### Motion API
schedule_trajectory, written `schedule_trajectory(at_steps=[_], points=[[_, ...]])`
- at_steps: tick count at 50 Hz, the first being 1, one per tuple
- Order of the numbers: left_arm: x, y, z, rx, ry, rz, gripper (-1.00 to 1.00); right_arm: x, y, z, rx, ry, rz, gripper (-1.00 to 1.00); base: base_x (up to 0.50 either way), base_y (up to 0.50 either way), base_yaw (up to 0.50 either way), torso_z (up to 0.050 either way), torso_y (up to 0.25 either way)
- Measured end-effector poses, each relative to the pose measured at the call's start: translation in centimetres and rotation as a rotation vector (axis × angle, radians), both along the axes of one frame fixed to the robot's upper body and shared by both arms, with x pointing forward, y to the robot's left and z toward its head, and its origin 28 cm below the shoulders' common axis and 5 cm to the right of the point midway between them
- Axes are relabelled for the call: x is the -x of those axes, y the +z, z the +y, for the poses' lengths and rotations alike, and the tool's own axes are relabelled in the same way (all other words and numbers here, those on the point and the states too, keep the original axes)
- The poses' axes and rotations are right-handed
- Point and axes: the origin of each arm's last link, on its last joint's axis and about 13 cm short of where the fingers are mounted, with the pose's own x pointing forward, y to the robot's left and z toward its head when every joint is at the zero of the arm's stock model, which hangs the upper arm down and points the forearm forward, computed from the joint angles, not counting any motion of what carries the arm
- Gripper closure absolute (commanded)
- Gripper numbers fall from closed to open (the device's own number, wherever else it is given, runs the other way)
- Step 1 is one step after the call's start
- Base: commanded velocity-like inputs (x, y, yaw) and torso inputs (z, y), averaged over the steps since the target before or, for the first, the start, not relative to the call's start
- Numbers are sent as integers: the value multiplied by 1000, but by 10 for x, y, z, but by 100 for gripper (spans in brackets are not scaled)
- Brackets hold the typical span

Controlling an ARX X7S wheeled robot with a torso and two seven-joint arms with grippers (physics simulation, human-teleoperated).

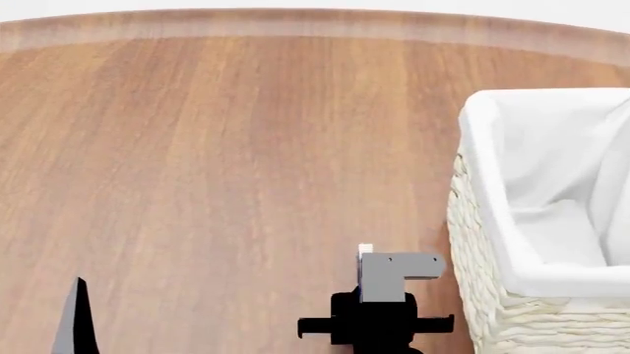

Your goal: Pick up the cream cheese box, and put it in the basket.

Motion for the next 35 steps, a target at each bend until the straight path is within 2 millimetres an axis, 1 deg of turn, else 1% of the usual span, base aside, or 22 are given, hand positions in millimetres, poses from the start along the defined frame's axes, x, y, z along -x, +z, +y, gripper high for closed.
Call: schedule_trajectory(at_steps=[11,17,22,27,35], points=[[0,0,0,5,1,-1,-100,0,0,0,-8,-3,0,100,0,0,0,0,0],[0,0,0,6,1,0,-100,-7,9,1,-13,7,-37,100,0,0,0,0,0],[0,0,0,8,1,2,-100,-15,24,6,-7,28,-94,100,0,0,0,0,0],[0,0,0,9,0,3,-100,-23,44,12,-7,51,-158,100,0,0,0,0,0],[0,0,0,13,-3,7,-100,-26,77,21,-7,93,-254,100,0,0,0,0,0]])
